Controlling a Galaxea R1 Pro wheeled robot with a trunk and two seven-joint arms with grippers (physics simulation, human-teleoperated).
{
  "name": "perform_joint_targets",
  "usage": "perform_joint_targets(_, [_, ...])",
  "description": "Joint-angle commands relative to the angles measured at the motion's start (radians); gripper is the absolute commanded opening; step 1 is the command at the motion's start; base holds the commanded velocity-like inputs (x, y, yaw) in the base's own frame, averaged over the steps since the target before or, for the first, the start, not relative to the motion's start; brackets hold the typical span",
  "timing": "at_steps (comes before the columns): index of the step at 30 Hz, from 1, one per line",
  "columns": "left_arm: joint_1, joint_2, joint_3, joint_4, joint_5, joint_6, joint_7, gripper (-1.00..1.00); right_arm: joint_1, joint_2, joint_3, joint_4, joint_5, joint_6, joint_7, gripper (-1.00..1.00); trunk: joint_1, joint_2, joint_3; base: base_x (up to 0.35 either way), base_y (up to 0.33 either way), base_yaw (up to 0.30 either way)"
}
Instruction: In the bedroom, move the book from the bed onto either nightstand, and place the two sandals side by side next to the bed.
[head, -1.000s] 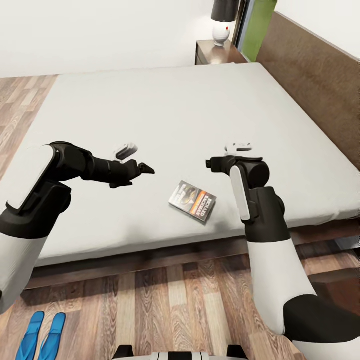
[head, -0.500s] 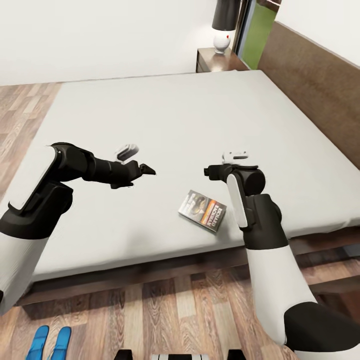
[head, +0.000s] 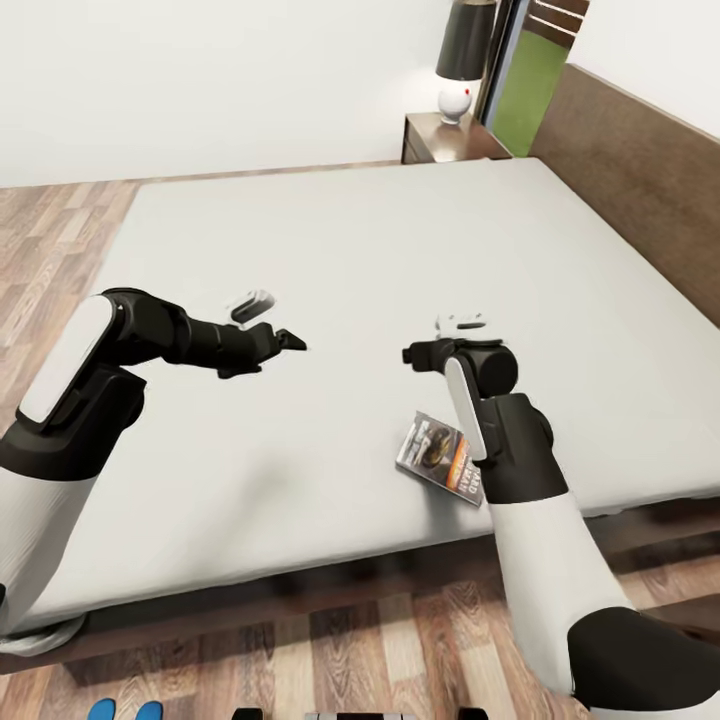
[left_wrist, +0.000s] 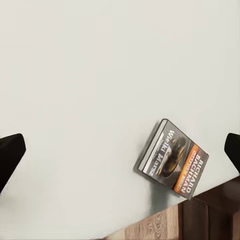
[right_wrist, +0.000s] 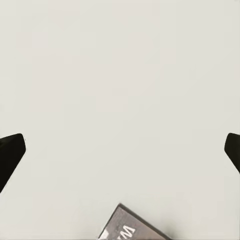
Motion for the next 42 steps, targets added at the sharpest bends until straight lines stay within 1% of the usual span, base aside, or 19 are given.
perform_joint_targets(1, [0.001,-0.001,0.0,0.0,0.005,0.004,0.009,1.0,0.0,0.0,0.002,0.007,-0.005,0.004,-0.007,1.0,0.0,0.0,0.0,0.14,0.156,0.0])
perform_joint_targets(11, [0.007,-0.008,-0.002,0.003,-0.001,0.003,0.006,1.0,0.013,0.0,0.003,0.04,-0.007,0.004,-0.006,1.0,0.0,0.0,0.005,0.061,0.068,0.0])
perform_joint_targets(15, [0.008,-0.008,-0.001,0.004,-0.002,0.002,0.006,1.0,0.024,0.0,0.003,0.041,-0.009,0.004,-0.005,1.0,0.0,0.0,0.005,0.016,0.017,0.0])
perform_joint_targets(24, [0.009,-0.009,-0.004,0.004,-0.003,0.001,0.005,1.0,0.03,0.0,0.002,0.035,-0.01,0.004,-0.005,1.0,0.0,0.0,0.006,0.038,-0.039,0.0])
perform_joint_targets(25, [0.009,-0.01,-0.005,0.004,-0.022,0.001,0.005,1.0,0.031,0.0,0.002,0.032,-0.009,0.004,-0.007,1.0,0.0,0.0,0.006,0.173,-0.192,0.0])
perform_joint_targets(30, [0.012,-0.01,-0.005,0.003,-0.056,0.001,0.002,1.0,0.032,0.0,0.0,0.032,-0.01,0.004,-0.008,1.0,0.0,0.0,0.006,0.104,-0.115,0.0])
perform_joint_targets(35, [0.017,-0.01,-0.004,0.004,-0.071,-0.004,0.0,1.0,0.032,0.0,0.001,0.041,-0.01,0.004,-0.01,1.0,0.0,0.0,0.006,0.032,-0.036,-0.006])
perform_joint_targets(42, [0.018,-0.009,-0.004,0.004,-0.074,-0.006,0.001,1.0,0.035,0.0,0.002,0.045,-0.007,0.004,-0.011,1.0,0.0,0.0,0.006,0.006,-0.007,-0.038])
